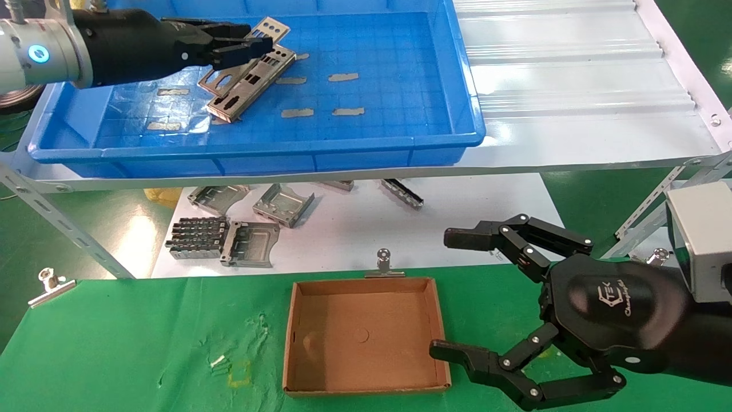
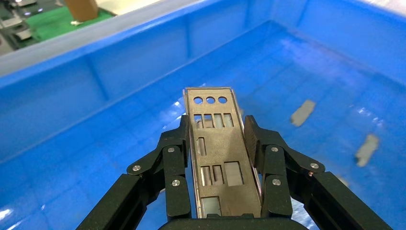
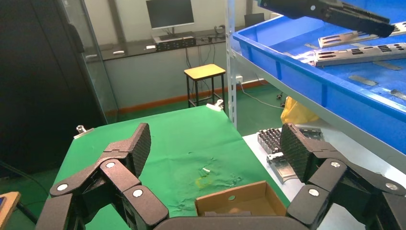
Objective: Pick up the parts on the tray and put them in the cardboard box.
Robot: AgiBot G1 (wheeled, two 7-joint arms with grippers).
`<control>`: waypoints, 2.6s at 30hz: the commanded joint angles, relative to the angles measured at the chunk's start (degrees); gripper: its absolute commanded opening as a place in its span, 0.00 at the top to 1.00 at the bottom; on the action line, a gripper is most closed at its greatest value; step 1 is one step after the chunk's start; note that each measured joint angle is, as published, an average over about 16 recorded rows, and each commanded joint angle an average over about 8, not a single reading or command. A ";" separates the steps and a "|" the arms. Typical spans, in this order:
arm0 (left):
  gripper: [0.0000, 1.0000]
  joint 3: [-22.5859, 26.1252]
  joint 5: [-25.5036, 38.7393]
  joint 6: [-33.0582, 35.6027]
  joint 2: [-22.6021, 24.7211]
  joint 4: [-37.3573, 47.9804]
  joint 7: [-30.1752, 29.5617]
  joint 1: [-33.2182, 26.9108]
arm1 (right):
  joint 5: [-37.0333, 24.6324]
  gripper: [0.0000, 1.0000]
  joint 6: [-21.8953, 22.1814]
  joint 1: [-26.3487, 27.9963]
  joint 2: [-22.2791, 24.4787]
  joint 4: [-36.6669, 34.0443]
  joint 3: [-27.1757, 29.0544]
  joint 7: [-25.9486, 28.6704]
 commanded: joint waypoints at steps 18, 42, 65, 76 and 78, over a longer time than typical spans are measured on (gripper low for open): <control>1.00 -1.93 -3.20 23.28 -4.83 -3.15 3.58 -1.32 | 0.00 0.00 0.00 0.00 0.00 0.00 0.00 0.00; 1.00 19.51 -19.86 25.93 -18.92 -51.26 9.24 22.65 | 0.00 0.00 0.00 0.00 0.00 0.00 0.00 0.00; 1.00 24.30 -9.03 3.92 -3.34 -38.34 15.67 31.62 | 0.00 0.00 0.00 0.00 0.00 0.00 0.00 0.00; 0.00 24.30 -9.05 3.22 0.24 -33.70 18.25 31.50 | 0.00 0.00 0.00 0.00 0.00 0.00 0.00 0.00; 0.00 24.24 -9.04 3.07 0.68 -32.76 18.89 31.40 | 0.00 0.00 0.00 0.00 0.00 0.00 0.00 0.00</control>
